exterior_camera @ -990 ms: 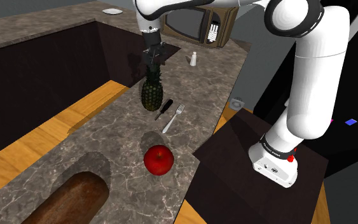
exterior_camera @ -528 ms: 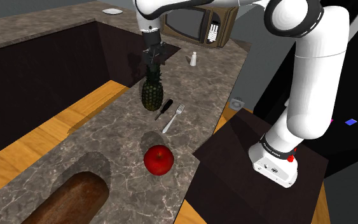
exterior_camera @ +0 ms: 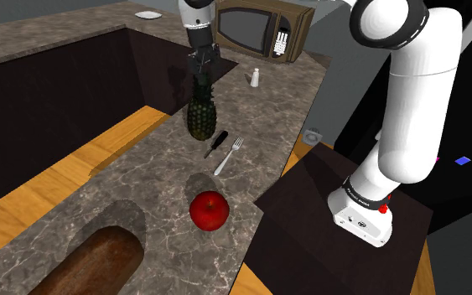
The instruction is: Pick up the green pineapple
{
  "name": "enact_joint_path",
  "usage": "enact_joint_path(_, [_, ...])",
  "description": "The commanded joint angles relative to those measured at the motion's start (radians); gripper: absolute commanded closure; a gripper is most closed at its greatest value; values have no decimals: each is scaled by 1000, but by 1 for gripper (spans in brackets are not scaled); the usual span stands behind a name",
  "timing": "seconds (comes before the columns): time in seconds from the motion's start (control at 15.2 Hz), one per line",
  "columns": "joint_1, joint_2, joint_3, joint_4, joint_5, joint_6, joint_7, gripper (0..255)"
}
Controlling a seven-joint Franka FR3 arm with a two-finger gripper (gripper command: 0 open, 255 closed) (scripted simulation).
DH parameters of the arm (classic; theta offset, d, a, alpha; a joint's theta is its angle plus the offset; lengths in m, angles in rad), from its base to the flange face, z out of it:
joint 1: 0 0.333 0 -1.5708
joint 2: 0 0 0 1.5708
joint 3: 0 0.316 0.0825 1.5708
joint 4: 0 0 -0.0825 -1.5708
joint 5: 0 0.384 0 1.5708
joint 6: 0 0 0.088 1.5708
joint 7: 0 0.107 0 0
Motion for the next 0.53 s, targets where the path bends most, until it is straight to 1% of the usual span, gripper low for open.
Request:
enact_joint_path(0.0, [2,2,0,33,0,-28,-1,255])
enact_joint_path(0.33, [8,10,1,113,-2,-100,-2,255])
enact_joint_path(0.46, [8,10,1,115,-2,-102,-2,255])
